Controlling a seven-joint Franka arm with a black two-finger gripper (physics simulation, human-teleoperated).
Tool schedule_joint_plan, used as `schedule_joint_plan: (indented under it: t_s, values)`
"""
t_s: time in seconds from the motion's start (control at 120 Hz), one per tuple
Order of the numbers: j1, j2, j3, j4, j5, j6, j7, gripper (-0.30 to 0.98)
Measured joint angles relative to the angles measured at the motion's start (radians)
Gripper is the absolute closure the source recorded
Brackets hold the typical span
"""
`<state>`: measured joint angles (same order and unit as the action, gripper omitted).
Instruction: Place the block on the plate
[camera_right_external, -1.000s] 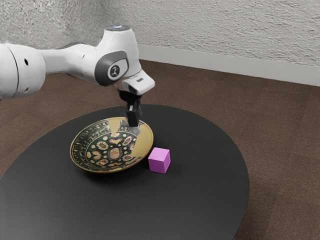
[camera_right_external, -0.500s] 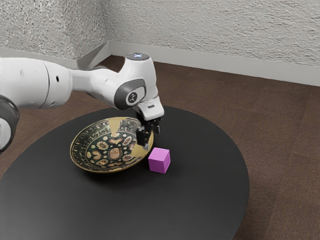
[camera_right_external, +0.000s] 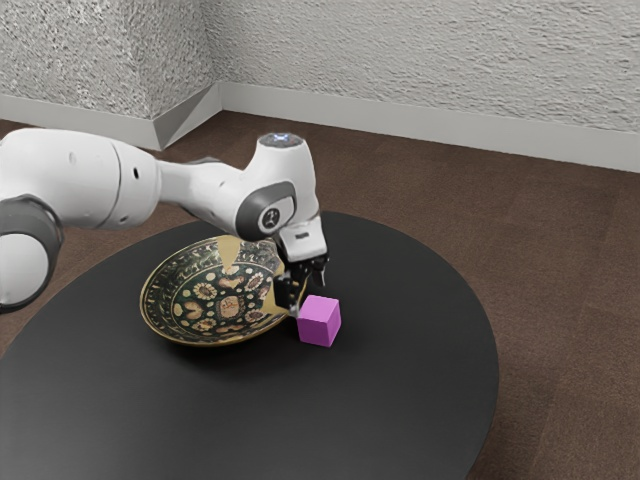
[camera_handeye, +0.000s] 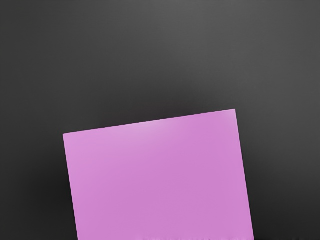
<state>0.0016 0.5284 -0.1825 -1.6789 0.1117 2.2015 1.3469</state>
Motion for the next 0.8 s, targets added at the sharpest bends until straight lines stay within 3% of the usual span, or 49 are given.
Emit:
schedule_joint_plan:
  t_s: [0.8]
  values:
    - [0.009, 0.045, 0.000, -0.030, -0.068, 0.092, 0.031, 0.02]
